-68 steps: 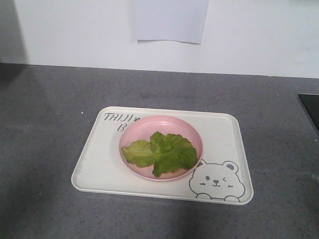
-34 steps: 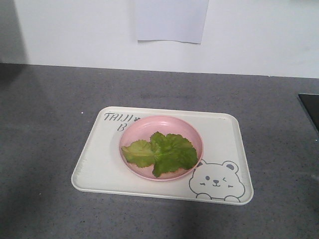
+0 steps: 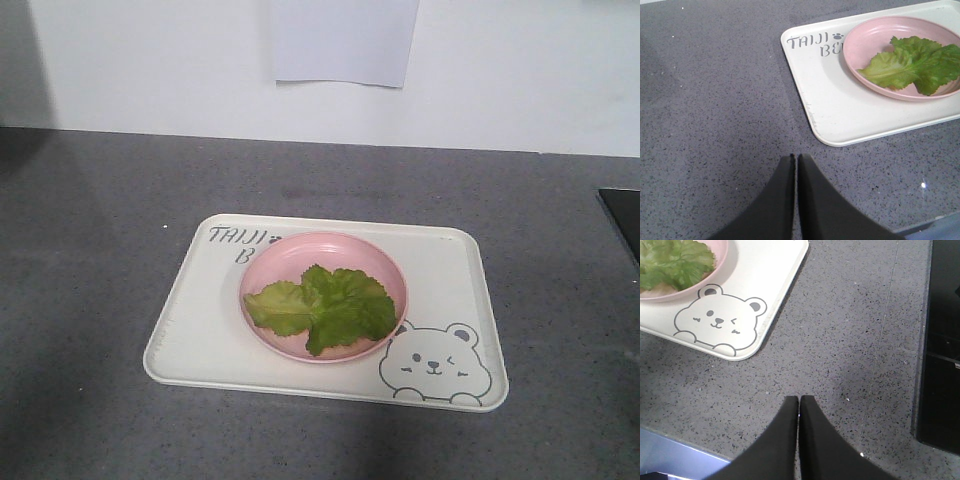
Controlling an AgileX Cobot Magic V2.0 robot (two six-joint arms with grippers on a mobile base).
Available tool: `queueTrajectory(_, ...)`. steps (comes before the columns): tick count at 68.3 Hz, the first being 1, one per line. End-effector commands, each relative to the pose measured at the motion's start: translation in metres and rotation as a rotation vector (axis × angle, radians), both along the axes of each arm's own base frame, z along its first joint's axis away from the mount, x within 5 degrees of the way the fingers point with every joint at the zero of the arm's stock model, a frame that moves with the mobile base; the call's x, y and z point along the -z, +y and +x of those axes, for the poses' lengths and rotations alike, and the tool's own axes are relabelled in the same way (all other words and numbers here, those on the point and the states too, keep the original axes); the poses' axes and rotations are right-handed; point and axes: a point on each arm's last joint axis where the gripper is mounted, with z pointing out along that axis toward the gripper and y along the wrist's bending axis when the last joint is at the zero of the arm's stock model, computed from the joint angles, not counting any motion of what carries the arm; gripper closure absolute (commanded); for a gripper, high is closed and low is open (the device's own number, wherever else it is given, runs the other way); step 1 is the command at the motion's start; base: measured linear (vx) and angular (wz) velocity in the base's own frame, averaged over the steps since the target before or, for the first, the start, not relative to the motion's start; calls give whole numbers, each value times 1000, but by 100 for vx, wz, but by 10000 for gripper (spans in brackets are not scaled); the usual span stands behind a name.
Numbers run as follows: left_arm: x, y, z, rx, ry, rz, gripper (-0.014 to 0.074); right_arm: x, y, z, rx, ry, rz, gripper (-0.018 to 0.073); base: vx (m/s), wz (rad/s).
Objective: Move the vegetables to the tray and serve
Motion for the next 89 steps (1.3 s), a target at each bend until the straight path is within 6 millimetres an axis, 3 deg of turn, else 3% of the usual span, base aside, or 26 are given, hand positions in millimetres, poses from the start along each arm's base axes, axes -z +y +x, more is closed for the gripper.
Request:
queueTrajectory(1,-14,6,-5,-39,-146,-30,604,-10,0,3,7,-66,7,567,0,0)
queueTrajectory(12,4,18,-19,-151,-396,-88,604,-9,0,3,7,-54,6,567,0,0)
queueTrajectory(24,50,22,-30,-214,-552,-130,604,-8,0,2,6,-49,5,567,0,0)
queueTrajectory(49,118,24,-28,-262,-613,-170,604,-8,0,2,6,-44,5,567,0,0)
queueTrajectory(89,120,21,-28,-211,-580,-194,604,-8,0,2,6,-41,4,567,0,0)
